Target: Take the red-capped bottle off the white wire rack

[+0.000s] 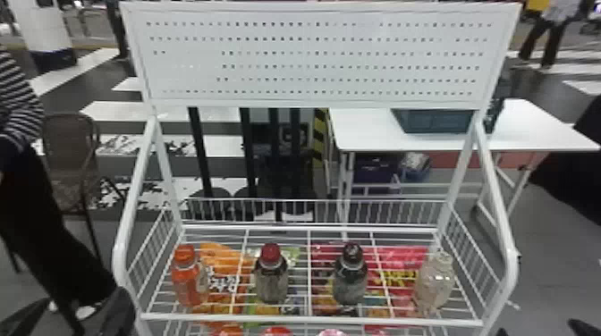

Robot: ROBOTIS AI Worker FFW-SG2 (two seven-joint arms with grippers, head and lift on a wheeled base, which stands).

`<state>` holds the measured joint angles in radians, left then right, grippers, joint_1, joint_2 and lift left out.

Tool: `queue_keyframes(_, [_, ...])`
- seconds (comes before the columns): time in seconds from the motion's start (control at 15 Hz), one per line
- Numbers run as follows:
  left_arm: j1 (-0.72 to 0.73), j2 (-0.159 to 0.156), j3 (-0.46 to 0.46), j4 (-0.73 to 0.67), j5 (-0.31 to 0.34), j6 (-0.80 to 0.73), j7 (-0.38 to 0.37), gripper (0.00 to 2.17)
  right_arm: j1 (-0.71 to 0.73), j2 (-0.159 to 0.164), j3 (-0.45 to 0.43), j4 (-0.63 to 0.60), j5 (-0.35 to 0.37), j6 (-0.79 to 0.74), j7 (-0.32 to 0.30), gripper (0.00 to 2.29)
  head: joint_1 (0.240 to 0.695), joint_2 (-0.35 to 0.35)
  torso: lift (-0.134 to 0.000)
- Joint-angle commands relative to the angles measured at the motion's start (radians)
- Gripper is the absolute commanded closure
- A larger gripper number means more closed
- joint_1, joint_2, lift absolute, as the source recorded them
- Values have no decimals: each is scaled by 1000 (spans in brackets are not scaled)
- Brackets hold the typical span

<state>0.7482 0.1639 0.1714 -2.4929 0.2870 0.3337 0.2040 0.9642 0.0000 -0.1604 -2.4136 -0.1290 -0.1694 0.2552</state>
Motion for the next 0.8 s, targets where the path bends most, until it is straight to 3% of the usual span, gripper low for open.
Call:
queue_keyframes(0.0, [3, 0, 0, -3, 0, 0, 0, 70, 2, 1, 1, 1, -1, -3, 1, 154, 499, 0, 0])
queue_keyframes(0.73, [13, -3, -3, -3, -6, -9, 0, 83, 24, 1, -10, -10, -8, -31, 1, 154, 499, 0, 0])
